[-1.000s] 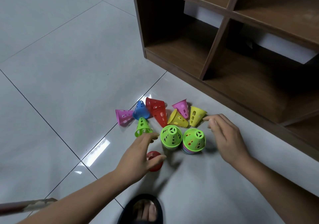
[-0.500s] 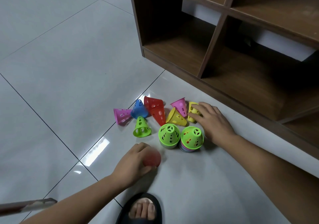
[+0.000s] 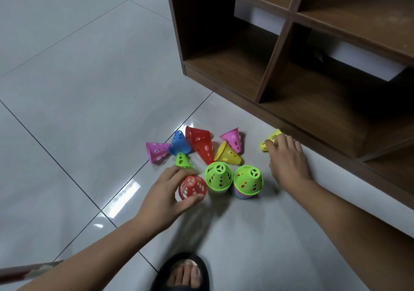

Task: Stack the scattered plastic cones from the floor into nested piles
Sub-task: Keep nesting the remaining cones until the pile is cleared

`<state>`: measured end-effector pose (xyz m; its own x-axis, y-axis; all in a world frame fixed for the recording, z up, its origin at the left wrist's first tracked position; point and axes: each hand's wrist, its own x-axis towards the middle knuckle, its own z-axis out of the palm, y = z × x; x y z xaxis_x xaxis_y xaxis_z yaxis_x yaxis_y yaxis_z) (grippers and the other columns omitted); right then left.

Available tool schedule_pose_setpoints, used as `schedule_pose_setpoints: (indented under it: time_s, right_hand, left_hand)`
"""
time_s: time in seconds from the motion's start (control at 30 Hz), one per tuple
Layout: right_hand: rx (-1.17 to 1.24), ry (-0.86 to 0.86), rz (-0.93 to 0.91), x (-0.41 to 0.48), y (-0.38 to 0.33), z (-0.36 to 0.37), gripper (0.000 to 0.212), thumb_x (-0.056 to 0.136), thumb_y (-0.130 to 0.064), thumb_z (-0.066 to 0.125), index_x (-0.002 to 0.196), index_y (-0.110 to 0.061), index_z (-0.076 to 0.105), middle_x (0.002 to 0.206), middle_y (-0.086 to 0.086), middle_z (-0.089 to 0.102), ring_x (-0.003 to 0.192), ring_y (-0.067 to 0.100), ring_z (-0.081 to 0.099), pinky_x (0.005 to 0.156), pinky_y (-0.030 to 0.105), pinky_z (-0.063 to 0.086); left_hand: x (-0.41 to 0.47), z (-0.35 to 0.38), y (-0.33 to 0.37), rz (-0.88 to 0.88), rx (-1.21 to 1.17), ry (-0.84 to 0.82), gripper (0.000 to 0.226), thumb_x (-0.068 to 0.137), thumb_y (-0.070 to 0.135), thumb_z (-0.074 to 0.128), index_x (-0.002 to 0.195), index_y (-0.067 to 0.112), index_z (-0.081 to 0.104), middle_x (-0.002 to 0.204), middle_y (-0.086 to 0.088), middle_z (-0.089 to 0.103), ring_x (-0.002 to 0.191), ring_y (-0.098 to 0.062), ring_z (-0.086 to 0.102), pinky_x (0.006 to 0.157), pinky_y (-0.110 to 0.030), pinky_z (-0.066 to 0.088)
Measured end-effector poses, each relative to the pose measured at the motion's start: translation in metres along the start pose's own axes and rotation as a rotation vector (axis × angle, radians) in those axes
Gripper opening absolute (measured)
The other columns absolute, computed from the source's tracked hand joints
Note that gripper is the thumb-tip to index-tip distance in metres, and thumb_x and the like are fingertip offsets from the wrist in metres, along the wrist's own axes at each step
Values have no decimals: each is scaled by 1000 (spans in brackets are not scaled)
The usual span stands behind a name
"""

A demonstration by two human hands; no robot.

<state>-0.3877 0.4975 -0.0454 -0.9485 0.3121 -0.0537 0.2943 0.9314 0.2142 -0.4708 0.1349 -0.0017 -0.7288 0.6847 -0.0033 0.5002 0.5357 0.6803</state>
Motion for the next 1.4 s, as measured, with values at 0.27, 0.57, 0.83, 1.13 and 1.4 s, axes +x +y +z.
schedule_pose_setpoints:
  time_s: [0.27, 0.57, 0.83, 1.13, 1.4]
  right_hand:
    - [39, 47, -22, 8, 16, 1, 60, 72, -12, 81, 129, -15, 59, 148, 15, 48, 137, 40, 44, 93, 50, 44]
    - [-48, 75, 70, 20, 32, -2, 61, 81, -22, 82, 138, -17, 60, 129, 16, 53, 105, 37, 47, 84, 47, 37]
    - [171, 185, 95, 4, 48, 26, 27, 84, -15, 86, 104, -6, 70, 111, 14, 53, 98, 36, 48, 84, 49, 48]
    - [863, 293, 212, -22, 25, -32, 26, 84, -21, 89, 103, -17, 71, 108, -2, 63, 103, 23, 59, 86, 36, 48]
    - [1154, 326, 161, -68, -12, -130, 13, 92, -32, 80, 102, -28, 73, 106, -11, 69, 101, 17, 67, 80, 43, 57]
  left_hand:
    - [19, -36, 25, 61, 12, 83, 52, 86, 66, 74, 130, 42, 63, 124, 23, 58, 116, -6, 60, 86, -21, 54]
    - [27, -51, 60, 126, -84, 175, 52, 86, 53, 84, 130, 31, 68, 125, 14, 65, 117, -19, 65, 85, -31, 56]
    - [40, -35, 81, 221, -84, 118, 53, 87, 43, 89, 132, 26, 67, 128, 13, 63, 120, -12, 62, 95, -23, 52]
    - [48, -17, 73, 248, -56, 43, 54, 91, 53, 81, 137, 29, 64, 132, 12, 60, 126, -11, 58, 100, -35, 53]
    - [52, 7, 57, 214, 15, -31, 53, 92, 60, 77, 138, 39, 61, 131, 17, 57, 123, -12, 55, 99, -39, 51]
